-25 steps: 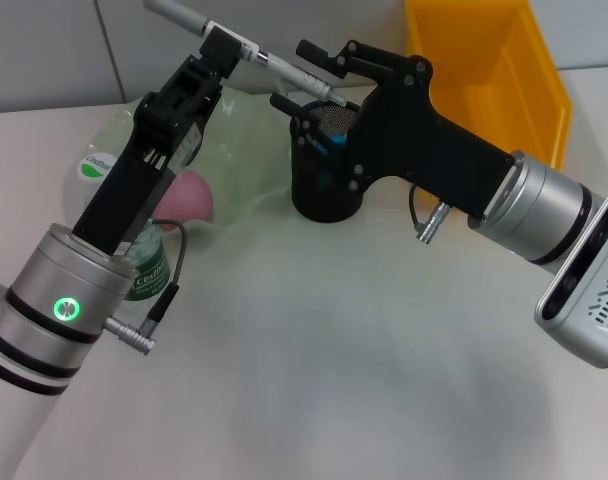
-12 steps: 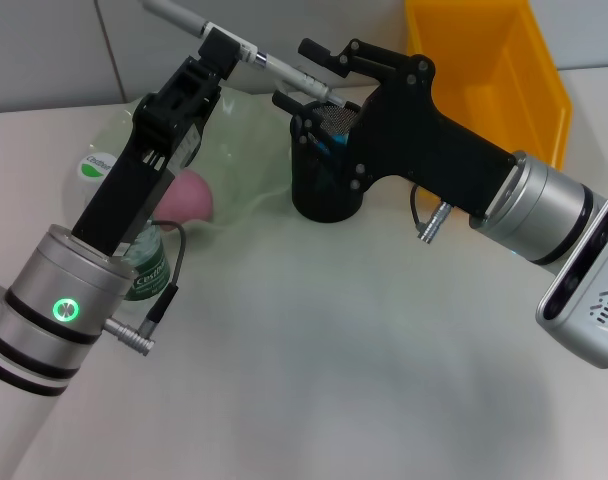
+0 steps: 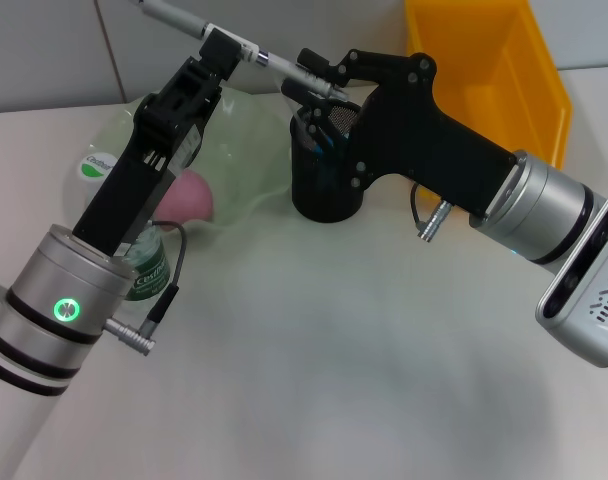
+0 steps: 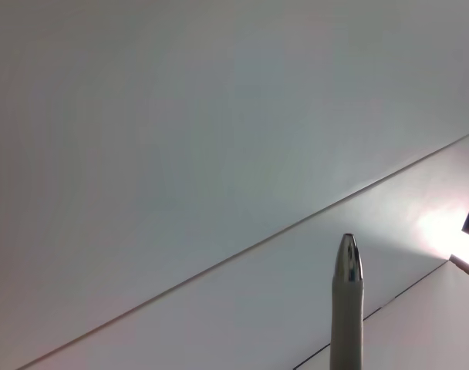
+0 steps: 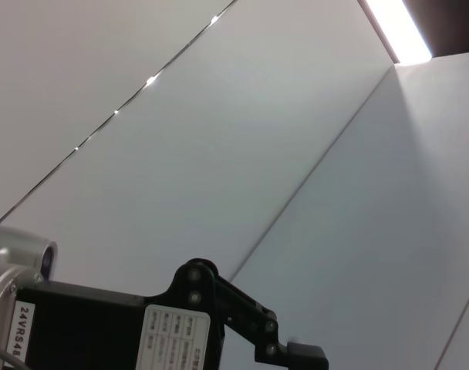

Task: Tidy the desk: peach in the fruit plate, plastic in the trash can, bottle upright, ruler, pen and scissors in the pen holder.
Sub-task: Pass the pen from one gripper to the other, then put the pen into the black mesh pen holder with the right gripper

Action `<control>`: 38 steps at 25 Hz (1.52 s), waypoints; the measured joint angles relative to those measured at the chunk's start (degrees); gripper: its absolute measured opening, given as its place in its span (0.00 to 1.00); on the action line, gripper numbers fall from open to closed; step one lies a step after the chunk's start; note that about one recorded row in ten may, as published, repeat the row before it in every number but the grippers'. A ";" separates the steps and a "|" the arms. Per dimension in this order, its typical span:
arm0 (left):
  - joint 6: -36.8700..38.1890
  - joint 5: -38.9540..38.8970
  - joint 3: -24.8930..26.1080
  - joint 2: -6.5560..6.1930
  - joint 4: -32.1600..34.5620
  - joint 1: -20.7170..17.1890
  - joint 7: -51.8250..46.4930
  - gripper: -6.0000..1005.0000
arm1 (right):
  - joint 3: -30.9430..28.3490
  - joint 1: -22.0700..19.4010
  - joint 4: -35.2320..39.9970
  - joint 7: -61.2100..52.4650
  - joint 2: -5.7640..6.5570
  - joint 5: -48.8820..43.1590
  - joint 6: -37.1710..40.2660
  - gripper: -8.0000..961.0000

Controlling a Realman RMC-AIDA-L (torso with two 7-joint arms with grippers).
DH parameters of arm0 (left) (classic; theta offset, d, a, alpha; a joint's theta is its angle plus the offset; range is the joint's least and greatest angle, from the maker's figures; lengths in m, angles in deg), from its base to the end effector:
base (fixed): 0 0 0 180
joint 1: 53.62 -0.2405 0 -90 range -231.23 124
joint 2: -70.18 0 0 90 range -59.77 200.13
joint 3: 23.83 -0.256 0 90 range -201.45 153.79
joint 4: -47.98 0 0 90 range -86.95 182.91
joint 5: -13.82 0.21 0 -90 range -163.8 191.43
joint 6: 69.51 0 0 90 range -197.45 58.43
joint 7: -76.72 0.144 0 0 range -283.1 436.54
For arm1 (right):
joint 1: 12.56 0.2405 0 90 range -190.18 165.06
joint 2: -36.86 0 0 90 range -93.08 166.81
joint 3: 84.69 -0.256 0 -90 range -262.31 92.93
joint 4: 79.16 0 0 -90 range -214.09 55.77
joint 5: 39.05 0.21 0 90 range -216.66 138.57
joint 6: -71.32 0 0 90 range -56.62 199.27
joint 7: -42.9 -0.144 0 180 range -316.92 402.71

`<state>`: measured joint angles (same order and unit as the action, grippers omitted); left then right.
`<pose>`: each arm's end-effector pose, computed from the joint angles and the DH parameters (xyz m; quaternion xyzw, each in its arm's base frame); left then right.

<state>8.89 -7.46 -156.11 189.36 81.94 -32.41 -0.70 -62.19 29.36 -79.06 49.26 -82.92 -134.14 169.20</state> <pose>-0.1756 0.2976 -0.0545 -0.5894 -0.4577 -0.6644 0.0418 0.1794 0.3311 -0.0382 -0.7789 -0.2420 0.4178 0.4003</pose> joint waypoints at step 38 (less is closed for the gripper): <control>3.07 0.85 0.07 -0.04 -0.36 0.17 3.34 0.56 | -6.20 -1.77 -0.09 -2.84 0.17 0.10 3.69 0.15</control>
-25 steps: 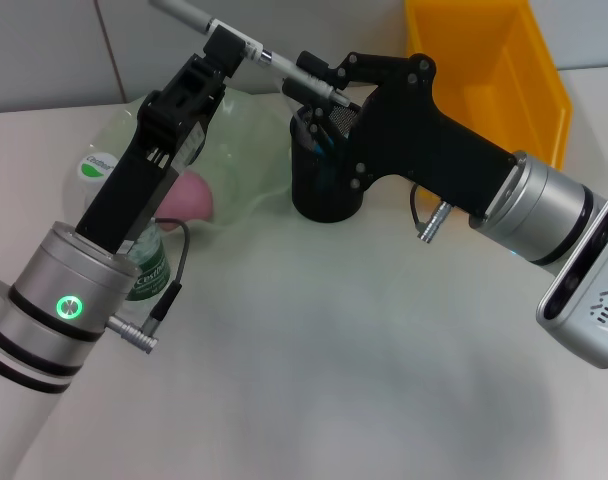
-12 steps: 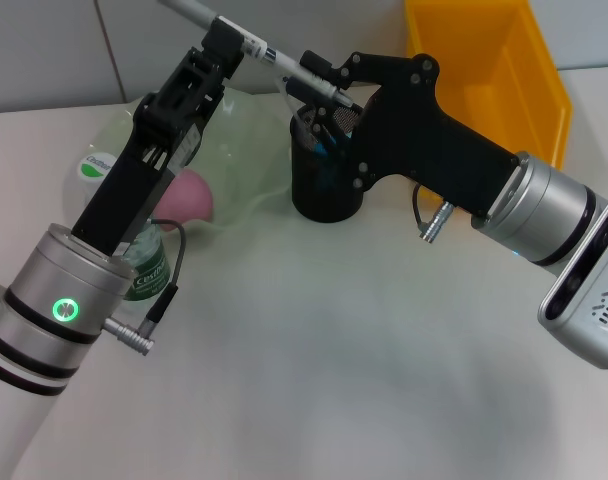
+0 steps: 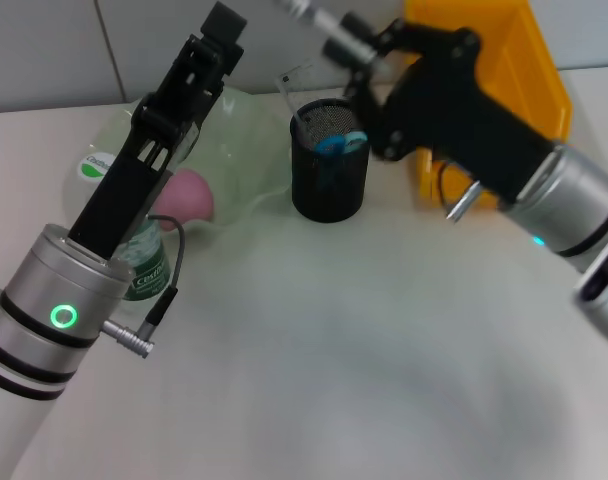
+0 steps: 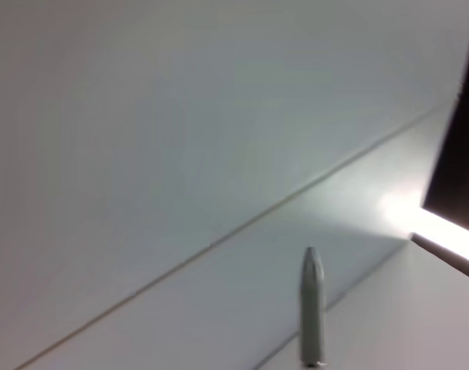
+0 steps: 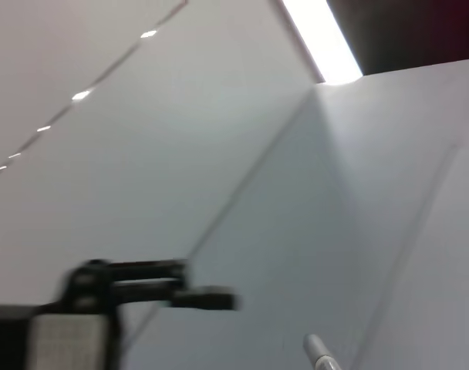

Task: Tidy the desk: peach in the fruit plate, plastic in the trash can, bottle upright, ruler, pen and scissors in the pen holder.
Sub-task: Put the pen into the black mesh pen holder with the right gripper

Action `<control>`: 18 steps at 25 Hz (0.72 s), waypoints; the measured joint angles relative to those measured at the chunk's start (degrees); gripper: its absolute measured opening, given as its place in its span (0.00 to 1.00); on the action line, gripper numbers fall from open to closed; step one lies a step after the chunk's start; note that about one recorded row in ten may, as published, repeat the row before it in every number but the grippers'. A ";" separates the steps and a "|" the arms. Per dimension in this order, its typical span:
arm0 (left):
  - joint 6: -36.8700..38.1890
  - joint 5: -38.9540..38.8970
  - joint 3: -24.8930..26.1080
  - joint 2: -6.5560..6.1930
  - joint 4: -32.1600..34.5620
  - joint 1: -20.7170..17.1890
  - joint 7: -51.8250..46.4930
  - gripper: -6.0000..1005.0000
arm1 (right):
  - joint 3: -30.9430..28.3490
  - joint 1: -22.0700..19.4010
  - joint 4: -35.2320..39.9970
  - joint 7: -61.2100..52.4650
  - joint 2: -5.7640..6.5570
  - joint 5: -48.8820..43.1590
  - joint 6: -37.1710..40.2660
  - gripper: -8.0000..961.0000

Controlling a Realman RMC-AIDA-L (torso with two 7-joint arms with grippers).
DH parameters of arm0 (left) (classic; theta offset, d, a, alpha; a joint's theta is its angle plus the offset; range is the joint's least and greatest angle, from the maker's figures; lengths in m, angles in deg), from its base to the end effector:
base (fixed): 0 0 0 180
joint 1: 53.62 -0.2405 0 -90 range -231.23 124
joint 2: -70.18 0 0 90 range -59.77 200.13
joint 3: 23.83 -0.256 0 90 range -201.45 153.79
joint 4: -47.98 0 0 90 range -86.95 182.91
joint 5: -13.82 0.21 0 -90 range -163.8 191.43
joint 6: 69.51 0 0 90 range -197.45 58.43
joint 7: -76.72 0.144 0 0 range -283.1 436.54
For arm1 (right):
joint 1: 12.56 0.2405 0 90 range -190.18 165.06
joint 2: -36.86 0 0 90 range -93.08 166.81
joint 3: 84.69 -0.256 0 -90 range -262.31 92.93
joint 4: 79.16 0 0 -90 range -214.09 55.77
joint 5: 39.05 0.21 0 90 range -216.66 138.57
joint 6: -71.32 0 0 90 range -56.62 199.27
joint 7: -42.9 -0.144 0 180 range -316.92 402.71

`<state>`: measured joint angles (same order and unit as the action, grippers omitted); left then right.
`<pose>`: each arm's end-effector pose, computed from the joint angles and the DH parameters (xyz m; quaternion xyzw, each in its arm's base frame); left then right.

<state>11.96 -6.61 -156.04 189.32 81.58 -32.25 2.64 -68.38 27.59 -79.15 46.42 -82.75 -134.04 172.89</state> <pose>-0.1720 0.2934 -0.0502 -0.6055 -0.4212 -0.6735 0.0473 0.1864 0.3292 -0.0200 -0.7503 -0.2054 0.4507 0.4378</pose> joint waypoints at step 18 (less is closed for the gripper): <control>15.46 43.95 19.89 -2.72 -7.77 6.24 14.26 0.72 | -15.65 -7.43 24.11 -62.01 0.93 -0.57 6.07 0.15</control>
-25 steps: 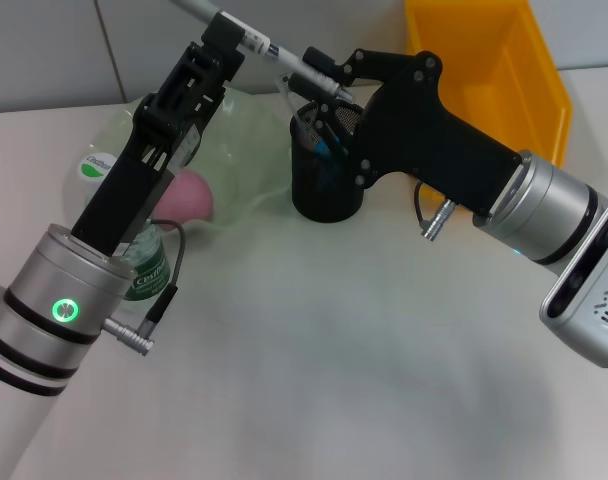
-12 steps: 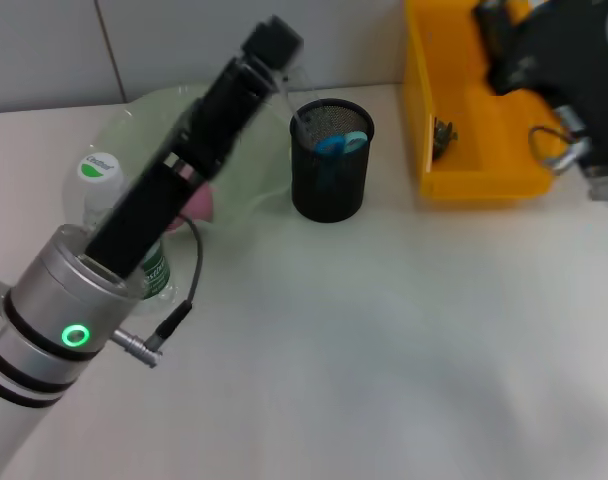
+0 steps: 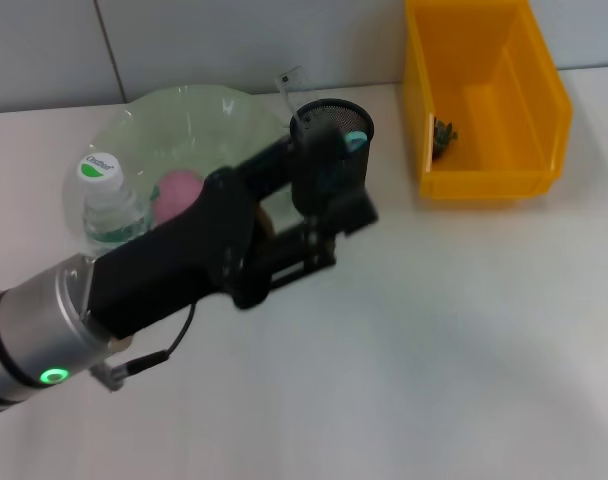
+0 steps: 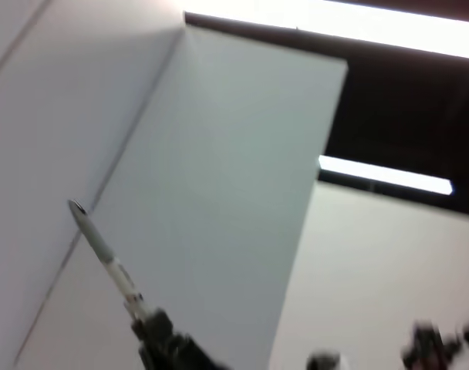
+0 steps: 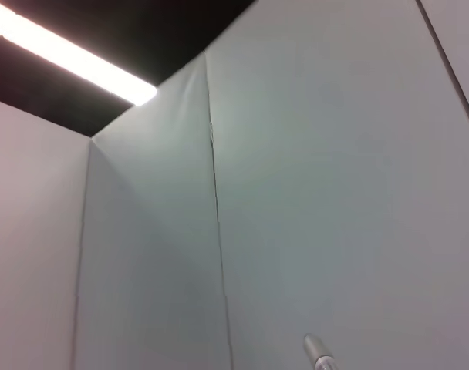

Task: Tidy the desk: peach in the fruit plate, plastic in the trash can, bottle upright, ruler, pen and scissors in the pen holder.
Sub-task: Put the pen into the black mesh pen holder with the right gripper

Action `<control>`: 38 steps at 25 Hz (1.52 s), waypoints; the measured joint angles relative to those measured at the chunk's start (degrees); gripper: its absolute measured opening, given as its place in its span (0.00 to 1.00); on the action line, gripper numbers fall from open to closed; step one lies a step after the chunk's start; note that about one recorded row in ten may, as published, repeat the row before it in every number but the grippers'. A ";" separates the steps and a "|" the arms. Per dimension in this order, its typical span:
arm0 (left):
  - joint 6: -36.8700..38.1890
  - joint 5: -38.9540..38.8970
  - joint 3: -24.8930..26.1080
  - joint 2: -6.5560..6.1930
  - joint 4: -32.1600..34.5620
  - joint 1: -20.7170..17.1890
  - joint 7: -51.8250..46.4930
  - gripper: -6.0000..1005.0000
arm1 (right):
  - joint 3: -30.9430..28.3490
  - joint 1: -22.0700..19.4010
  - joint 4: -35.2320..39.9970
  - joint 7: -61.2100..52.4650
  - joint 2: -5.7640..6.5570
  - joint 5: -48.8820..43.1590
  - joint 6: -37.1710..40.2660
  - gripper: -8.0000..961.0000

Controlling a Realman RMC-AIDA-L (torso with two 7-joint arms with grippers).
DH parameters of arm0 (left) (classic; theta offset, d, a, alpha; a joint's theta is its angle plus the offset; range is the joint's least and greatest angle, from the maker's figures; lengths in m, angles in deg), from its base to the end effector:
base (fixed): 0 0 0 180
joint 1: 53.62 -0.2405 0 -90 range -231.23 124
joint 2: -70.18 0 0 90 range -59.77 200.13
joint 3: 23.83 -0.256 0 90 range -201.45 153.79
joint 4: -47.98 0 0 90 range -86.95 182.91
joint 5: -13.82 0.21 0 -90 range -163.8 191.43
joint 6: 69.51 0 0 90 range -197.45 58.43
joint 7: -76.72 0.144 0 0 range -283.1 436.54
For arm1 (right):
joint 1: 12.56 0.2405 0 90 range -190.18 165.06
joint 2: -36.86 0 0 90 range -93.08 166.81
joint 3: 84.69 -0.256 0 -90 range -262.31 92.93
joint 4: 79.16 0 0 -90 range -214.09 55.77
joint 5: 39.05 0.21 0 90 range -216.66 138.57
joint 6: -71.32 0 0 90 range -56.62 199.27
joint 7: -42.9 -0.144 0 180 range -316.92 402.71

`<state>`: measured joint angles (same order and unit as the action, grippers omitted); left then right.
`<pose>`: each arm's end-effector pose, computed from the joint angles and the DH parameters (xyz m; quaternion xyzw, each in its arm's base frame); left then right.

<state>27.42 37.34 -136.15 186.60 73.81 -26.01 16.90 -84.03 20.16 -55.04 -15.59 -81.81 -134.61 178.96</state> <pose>-0.1679 0.2741 -0.0411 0.8146 0.1359 0.5638 0.0021 0.2528 0.3255 0.0898 -0.7289 0.0868 0.5754 0.3608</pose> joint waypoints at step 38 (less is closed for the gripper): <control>-3.28 38.33 26.70 0.68 0.05 -3.35 2.33 0.72 | 44.62 28.11 33.83 -76.27 13.56 -51.47 -9.05 0.15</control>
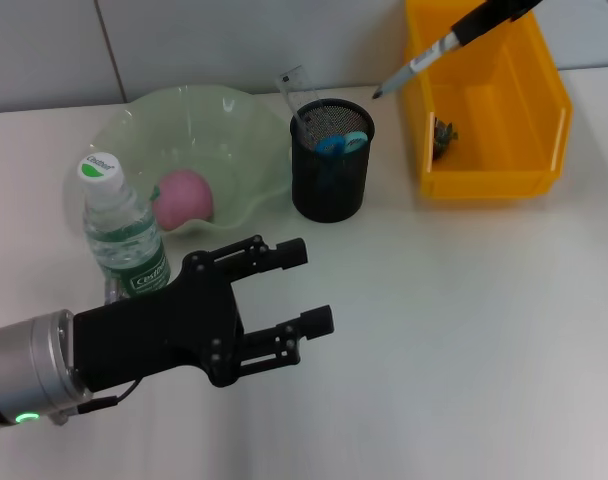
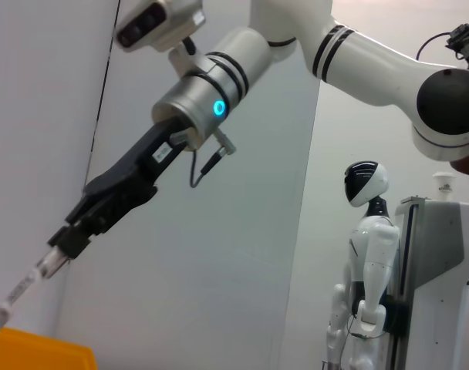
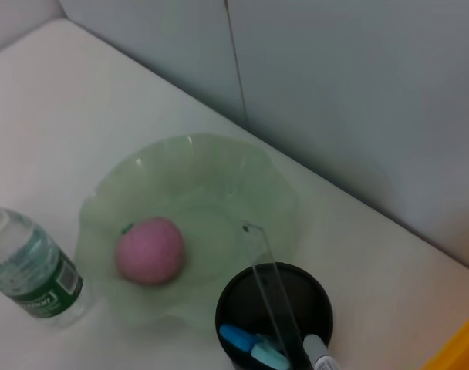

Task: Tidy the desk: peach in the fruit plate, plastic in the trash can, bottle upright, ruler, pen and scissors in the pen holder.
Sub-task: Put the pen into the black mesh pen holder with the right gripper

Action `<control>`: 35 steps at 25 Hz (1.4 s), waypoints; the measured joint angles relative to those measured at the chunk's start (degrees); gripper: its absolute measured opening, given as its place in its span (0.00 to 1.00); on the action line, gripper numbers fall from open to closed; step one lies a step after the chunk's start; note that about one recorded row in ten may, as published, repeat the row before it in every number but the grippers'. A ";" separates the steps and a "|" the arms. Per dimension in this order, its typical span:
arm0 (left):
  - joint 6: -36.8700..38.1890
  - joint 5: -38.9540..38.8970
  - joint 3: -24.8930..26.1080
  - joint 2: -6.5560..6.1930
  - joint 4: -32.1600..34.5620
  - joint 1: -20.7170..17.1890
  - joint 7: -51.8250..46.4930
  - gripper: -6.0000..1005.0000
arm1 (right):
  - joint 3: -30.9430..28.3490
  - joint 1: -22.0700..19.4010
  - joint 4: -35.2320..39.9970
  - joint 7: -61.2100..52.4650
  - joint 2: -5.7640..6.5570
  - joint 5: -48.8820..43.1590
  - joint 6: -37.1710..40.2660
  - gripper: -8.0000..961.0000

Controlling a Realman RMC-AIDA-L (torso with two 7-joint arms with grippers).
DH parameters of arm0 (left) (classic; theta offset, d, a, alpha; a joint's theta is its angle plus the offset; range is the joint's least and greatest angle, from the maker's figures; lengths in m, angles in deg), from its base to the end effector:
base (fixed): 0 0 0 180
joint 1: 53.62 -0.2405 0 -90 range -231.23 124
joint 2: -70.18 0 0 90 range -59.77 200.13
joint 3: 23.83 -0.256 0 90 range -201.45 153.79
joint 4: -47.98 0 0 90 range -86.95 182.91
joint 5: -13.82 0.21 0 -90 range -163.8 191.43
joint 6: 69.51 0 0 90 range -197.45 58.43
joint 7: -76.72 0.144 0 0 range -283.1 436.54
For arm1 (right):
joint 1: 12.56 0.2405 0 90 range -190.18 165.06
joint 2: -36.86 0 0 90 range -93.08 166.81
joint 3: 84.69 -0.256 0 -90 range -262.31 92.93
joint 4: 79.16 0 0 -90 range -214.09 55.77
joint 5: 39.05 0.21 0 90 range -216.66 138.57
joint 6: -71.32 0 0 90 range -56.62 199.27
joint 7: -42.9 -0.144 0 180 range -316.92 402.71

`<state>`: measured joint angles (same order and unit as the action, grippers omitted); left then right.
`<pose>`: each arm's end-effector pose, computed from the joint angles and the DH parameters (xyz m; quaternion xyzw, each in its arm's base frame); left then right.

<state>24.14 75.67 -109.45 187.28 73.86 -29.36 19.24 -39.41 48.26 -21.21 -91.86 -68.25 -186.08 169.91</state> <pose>-0.2178 0.2713 -0.0473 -0.8982 -0.1019 -0.4252 0.0444 0.1095 0.4483 0.1336 -0.9285 0.3103 -0.0499 0.1978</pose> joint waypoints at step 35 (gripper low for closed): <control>-0.05 0.13 0.55 0.86 -0.49 -0.94 0.93 0.73 | 13.33 8.47 -18.57 -2.15 -5.89 -7.04 -20.98 0.15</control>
<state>24.09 75.81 -108.90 188.14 73.38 -30.29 20.17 -26.08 56.73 -39.78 -94.01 -74.14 -193.12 148.93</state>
